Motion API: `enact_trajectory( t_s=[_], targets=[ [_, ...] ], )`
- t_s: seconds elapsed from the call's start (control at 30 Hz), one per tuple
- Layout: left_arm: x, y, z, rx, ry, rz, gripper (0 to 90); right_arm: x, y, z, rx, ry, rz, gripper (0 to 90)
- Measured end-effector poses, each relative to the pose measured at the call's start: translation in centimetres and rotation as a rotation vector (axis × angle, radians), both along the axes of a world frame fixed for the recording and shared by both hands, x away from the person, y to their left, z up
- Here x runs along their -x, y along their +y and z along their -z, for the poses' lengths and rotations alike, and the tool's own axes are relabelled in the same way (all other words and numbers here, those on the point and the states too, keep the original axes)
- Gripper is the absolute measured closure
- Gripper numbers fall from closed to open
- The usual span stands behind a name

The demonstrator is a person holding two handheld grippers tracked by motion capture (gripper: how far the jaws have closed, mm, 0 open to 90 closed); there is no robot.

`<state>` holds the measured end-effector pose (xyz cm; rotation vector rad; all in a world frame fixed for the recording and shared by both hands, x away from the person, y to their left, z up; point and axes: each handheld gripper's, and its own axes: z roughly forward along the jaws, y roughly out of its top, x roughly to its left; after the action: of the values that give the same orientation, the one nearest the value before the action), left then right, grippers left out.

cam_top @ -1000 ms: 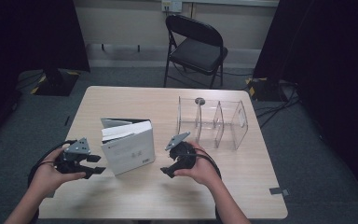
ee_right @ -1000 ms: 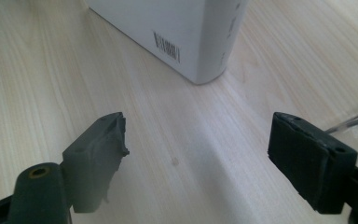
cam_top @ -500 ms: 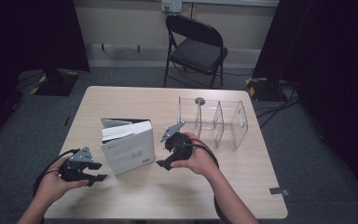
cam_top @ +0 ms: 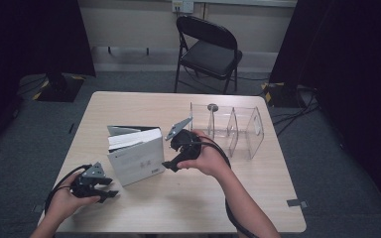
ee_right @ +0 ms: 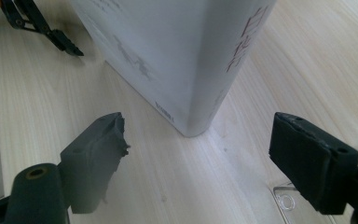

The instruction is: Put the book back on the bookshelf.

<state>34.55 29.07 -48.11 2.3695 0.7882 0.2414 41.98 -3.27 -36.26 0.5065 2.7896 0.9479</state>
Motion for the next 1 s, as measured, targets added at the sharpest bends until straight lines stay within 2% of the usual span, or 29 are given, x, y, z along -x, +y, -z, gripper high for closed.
enact_trajectory(
  t_s=[0.03, 0.07, 0.1, 0.17, 0.23, 0.37, 0.5, 0.6, 0.77, 0.83, 1.0],
  targets=[
    [0.0, -0.1, 0.1, 0.015, 0.002, -0.003, 45.1, -0.1, 0.0, -0.1, 0.006, -0.002, -0.004, 17.2],
    [0.0, -0.1, 0.1, 0.01, -0.022, -0.004, 45.0, -0.1, 0.0, -0.1, -0.001, 0.0, -0.01, 17.2],
    [0.1, -0.2, 0.2, 0.03, -0.026, -0.004, 44.8, -0.2, 0.0, -0.2, -0.003, 0.006, -0.01, 17.1],
    [0.0, -0.3, 0.3, 0.041, -0.053, 0.002, 44.6, -0.3, 0.1, -0.4, -0.008, 0.017, -0.023, 17.0],
    [-0.1, -0.4, 0.5, 0.035, -0.057, -0.013, 42.5, -0.4, 0.1, -0.7, -0.031, 0.03, -0.03, 16.5],
    [-0.2, -0.2, 0.9, 0.068, -0.072, -0.015, 41.5, -0.6, 0.4, -1.3, -0.01, 0.023, -0.042, 16.5],
    [-0.1, -0.2, 1.4, 0.108, -0.088, 0.012, 31.1, -0.9, 0.5, -1.8, 0.013, 0.011, -0.059, 16.5],
    [0.0, -0.3, 1.7, 0.107, -0.103, 0.03, 22.3, -1.1, 0.7, -2.3, 0.023, 0.003, -0.069, 16.7],
    [0.1, -0.3, 2.1, 0.142, -0.104, 0.05, 14.5, -1.1, 1.3, -3.5, 0.062, -0.008, -0.073, 16.7],
    [0.1, -0.2, 2.1, 0.137, -0.104, 0.058, 14.0, -1.2, 1.5, -3.9, 0.085, -0.009, -0.087, 16.6],
    [0.0, -0.3, 2.1, 0.133, -0.096, 0.086, 9.7, -1.4, 2.2, -4.8, 0.099, -0.019, -0.112, 16.7]
  ],
)
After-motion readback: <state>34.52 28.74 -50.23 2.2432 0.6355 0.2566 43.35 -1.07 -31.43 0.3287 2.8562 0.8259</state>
